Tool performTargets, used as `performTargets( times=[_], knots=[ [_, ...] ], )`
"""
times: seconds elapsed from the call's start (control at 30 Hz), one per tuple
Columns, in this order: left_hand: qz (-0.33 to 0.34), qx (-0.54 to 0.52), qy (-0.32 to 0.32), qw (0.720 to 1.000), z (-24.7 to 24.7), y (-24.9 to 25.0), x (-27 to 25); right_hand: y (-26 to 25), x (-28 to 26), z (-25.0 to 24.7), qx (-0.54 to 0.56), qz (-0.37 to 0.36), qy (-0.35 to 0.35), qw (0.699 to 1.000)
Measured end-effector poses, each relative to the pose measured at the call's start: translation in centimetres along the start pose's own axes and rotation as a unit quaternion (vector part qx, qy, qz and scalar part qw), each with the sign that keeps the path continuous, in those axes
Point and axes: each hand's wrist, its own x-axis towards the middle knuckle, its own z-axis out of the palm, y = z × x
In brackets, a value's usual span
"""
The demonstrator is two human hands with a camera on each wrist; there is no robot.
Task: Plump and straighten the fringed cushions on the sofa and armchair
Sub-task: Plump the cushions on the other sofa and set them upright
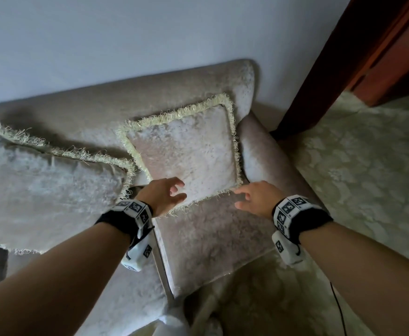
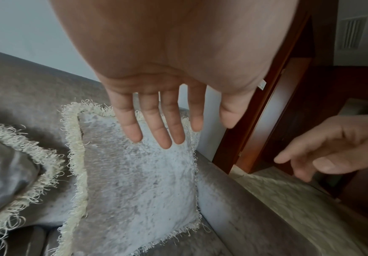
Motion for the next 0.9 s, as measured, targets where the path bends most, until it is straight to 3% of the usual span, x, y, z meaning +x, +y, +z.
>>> performTargets(
  times=[0.1, 0.33, 0.6, 0.8, 0.9],
  knots=[
    [0.000, -0.026, 0.022, 0.999, -0.2, -1.6, 2.1, 0.0, 3.0, -0.6, 0.012, -0.012, -0.002, 1.000],
    [-0.044, -0.100, 0.168, 0.980, 1.3, -8.7, 10.5, 1.1, 13.2, -0.9, 0.050, -0.034, 0.024, 0.998],
    [-0.158, -0.140, 0.224, 0.951, 6.7, -14.7, 18.1, 5.3, 25.6, 2.4, 0.159, -0.028, 0.169, 0.972],
    [-0.196, -0.145, 0.285, 0.927, 10.1, -16.9, 23.1, 9.2, 33.4, 4.6, 0.181, -0.029, 0.269, 0.946],
    [-0.180, -0.182, 0.330, 0.908, 10.8, -17.4, 25.8, 10.8, 37.3, 5.9, 0.191, -0.057, 0.306, 0.931]
  ],
)
